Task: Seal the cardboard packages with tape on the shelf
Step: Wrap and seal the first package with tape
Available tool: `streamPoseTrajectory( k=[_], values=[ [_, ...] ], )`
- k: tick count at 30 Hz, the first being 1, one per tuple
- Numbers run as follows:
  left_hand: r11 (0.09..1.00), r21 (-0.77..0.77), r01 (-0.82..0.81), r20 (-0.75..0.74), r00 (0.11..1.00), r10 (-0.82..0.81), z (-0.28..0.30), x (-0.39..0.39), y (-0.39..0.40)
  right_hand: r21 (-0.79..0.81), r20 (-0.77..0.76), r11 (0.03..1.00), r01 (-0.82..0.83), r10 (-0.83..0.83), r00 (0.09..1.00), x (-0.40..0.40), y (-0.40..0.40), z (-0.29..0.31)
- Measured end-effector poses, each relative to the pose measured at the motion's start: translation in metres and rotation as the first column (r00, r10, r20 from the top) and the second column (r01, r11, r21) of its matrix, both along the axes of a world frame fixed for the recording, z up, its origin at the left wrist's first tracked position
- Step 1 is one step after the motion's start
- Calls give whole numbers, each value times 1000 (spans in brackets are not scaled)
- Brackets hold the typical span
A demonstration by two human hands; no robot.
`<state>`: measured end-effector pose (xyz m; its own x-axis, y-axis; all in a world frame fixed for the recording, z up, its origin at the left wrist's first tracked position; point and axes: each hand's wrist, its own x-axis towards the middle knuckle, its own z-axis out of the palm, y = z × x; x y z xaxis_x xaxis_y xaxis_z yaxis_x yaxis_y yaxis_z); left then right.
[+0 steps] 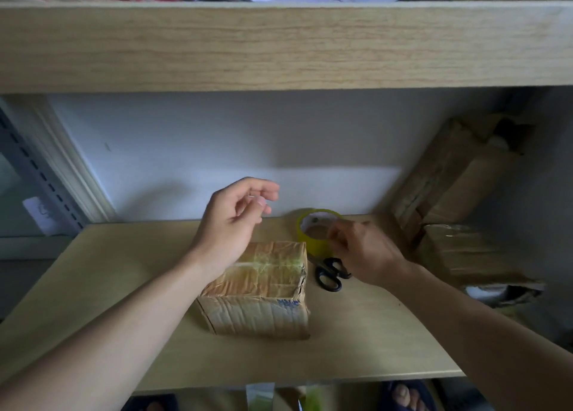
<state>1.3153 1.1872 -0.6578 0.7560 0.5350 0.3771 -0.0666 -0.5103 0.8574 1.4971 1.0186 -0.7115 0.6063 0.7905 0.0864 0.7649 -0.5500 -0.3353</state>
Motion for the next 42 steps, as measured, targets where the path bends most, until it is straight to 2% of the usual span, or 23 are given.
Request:
streamPoseTrajectory(
  k=[2, 4, 6, 7, 8, 10, 12, 14, 18, 21, 22, 24, 27, 28, 30, 32, 34, 36, 38, 39, 42],
  values=[
    [992, 126, 26, -16, 1000, -24, 9, -12, 0, 88, -28, 996, -1, 3, 1000, -6, -4, 10],
    [931, 361, 53, -144, 990, 0, 17, -21, 2, 300, -205, 954, 3, 61, 977, -21, -3, 28],
    [878, 469, 92, -299, 952, 61, 16, -26, 4, 406, -478, 914, -9, 220, 850, -43, 3, 43],
    [860, 499, 105, -358, 929, 94, 12, -26, 2, 397, -577, 917, -37, 281, 767, -56, 5, 45],
    [848, 517, 118, -402, 908, 119, 7, -26, 0, 363, -642, 928, -79, 311, 700, -68, 8, 43],
    [858, 501, 109, -430, 892, 138, -1, -25, -7, 318, -677, 938, -135, 325, 660, -85, 12, 32],
    [875, 483, 38, -369, 915, 164, -5, -25, -7, 355, -695, 931, -85, 323, 643, -89, 14, 25],
    [881, 474, -3, -336, 923, 184, -5, -25, -6, 376, -749, 926, -26, 320, 580, -85, 13, 26],
    [889, 457, -34, -322, 925, 201, -7, -24, -5, 343, -797, 939, -15, 300, 525, -81, 10, 31],
    [867, 495, -58, -247, 947, 204, -4, -22, -2, 325, -844, 942, 85, 248, 475, -80, 8, 31],
    [841, 535, -80, -189, 959, 212, -3, -22, 0, 329, -844, 939, 102, 243, 479, -80, 7, 31],
    [782, 604, -152, -46, 973, 225, 0, -25, 3, 349, -807, 929, 120, 233, 543, -84, 9, 28],
    [775, 567, -278, 103, 958, 268, 2, -33, 7, 365, -728, 901, 237, 117, 676, -93, 13, 16],
    [795, 518, -317, 100, 945, 312, 2, -35, 7, 380, -720, 871, 312, 67, 691, -96, 14, 14],
    [840, 393, -374, -6, 912, 409, -4, -36, 7, 423, -715, 800, 425, 7, 700, -98, 16, 10],
    [891, 248, -379, -188, 884, 428, -14, -34, 4, 414, -659, 811, 414, -47, 751, -96, 16, 9],
    [956, 13, -294, -340, 898, 280, -23, -34, -4, 351, -576, 896, 270, -20, 817, -94, 14, 10],
    [977, -144, -155, -379, 921, 90, -33, -34, -16, 332, -476, 935, 124, 52, 878, -96, 8, 13],
    [991, -117, -71, -366, 931, 23, -41, -34, -21, 350, -341, 936, 43, 84, 936, -98, 2, 17],
    [993, -103, -57, -344, 939, 18, -44, -34, -22, 338, -325, 941, 31, 85, 942, -99, -1, 20],
    [994, -87, -68, -303, 952, 39, -50, -29, -21, 271, -440, 962, 38, 88, 894, -101, -1, 27]
  ],
)
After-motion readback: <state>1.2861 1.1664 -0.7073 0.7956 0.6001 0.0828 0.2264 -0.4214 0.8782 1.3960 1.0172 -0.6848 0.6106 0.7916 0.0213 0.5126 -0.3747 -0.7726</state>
